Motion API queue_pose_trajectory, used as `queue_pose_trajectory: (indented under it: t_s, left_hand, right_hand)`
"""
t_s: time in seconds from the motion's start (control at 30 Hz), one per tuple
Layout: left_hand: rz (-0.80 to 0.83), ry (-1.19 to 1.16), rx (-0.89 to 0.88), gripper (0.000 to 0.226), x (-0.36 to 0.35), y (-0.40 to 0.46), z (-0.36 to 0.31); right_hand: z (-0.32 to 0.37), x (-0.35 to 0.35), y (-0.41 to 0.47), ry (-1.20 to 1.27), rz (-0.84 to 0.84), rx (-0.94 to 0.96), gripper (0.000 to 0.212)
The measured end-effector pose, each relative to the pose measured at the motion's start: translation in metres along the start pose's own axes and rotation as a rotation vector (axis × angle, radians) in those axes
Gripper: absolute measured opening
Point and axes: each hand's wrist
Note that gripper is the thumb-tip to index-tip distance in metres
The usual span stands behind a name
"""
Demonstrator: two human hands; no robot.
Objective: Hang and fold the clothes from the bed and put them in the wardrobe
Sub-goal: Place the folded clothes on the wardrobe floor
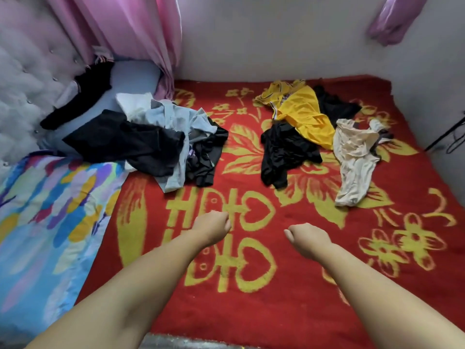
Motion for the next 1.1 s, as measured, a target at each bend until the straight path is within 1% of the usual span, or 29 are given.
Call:
queue_pose_trajectory:
  t_s: [0.1, 0.2, 0.27, 0.37, 0.47, 0.53, 0.6, 0.63, 0.7, 0.77, 0.87, 0.93, 0.97, 1.03, 1.07, 1.1]
  left_hand:
    - [0.031, -0.044, 0.051, 0.024, -0.018, 0.058, -0.027]
    - [0.086, -0.045, 0.031, 0.027, -0.043, 0.102, -0.053]
    - [0.127, -0.022, 0.0, 0.028, -0.067, 0.125, -0.061]
    - [0.176, -0.007, -0.011, 0.03, -0.1, 0.156, -0.06]
    - [0.164, -0.031, -0.006, 0.028, -0.131, 0.188, -0.054]
    - [0.14, -0.033, -0.018, 0.031, -0.147, 0.213, -0.056]
    - [0.113, 0.014, -0.078, 0.04, -0.16, 0.243, -0.061]
    - [0.094, 0.048, -0.123, 0.045, -0.164, 0.259, -0.065]
    - [0.04, 0.109, -0.209, 0.054, -0.168, 0.294, -0.072]
    - [-0.034, 0.168, -0.262, 0.061, -0.166, 0.331, -0.076]
    - [-0.14, 0.183, -0.238, 0.065, -0.164, 0.381, -0.083]
    - [-0.166, 0.164, -0.162, 0.061, -0.163, 0.406, -0.088]
    - [-0.194, 0.163, -0.14, 0.053, -0.162, 0.415, -0.089]
    - [-0.251, 0.095, -0.112, 0.028, -0.155, 0.428, -0.092]
    - [-0.276, 0.034, -0.101, 0.02, -0.151, 0.431, -0.093]
    - [-0.292, -0.01, -0.097, 0.018, -0.148, 0.429, -0.095]
  right_hand:
    - [-0.049, -0.02, 0.046, 0.008, 0.086, -0.002, 0.041]
    - [-0.092, -0.047, 0.088, 0.025, 0.142, -0.057, 0.039]
    - [-0.108, -0.065, 0.117, 0.083, 0.099, -0.065, 0.036]
    - [-0.117, -0.084, 0.164, 0.273, -0.025, -0.119, 0.033]
    - [-0.121, -0.096, 0.21, 0.409, -0.106, -0.138, 0.033]
    - [-0.128, -0.113, 0.236, 0.376, -0.061, -0.112, 0.043]
    - [-0.139, -0.14, 0.254, 0.244, 0.019, -0.074, 0.053]
    - [-0.145, -0.156, 0.26, 0.177, 0.028, -0.058, 0.057]
    - [-0.152, -0.183, 0.268, 0.084, -0.038, -0.046, 0.056]
    - [-0.153, -0.199, 0.272, 0.041, -0.178, -0.044, 0.057]
    - [-0.152, -0.209, 0.28, 0.035, -0.338, -0.044, 0.061]
    - [-0.152, -0.212, 0.281, 0.049, -0.389, -0.016, 0.061]
    - [-0.152, -0.214, 0.281, 0.052, -0.406, -0.011, 0.061]
    - [-0.151, -0.214, 0.28, 0.062, -0.433, -0.01, 0.061]
    - [-0.151, -0.213, 0.281, 0.063, -0.438, -0.01, 0.061]
    - [-0.152, -0.212, 0.281, 0.062, -0.434, -0.01, 0.062]
Point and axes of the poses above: each hand's wrist, its own y-axis towards the middle knuckle, its own x-axis out of the back of the hand, z = x × y, and after that the axes turned 6 degrees about z, right-handed
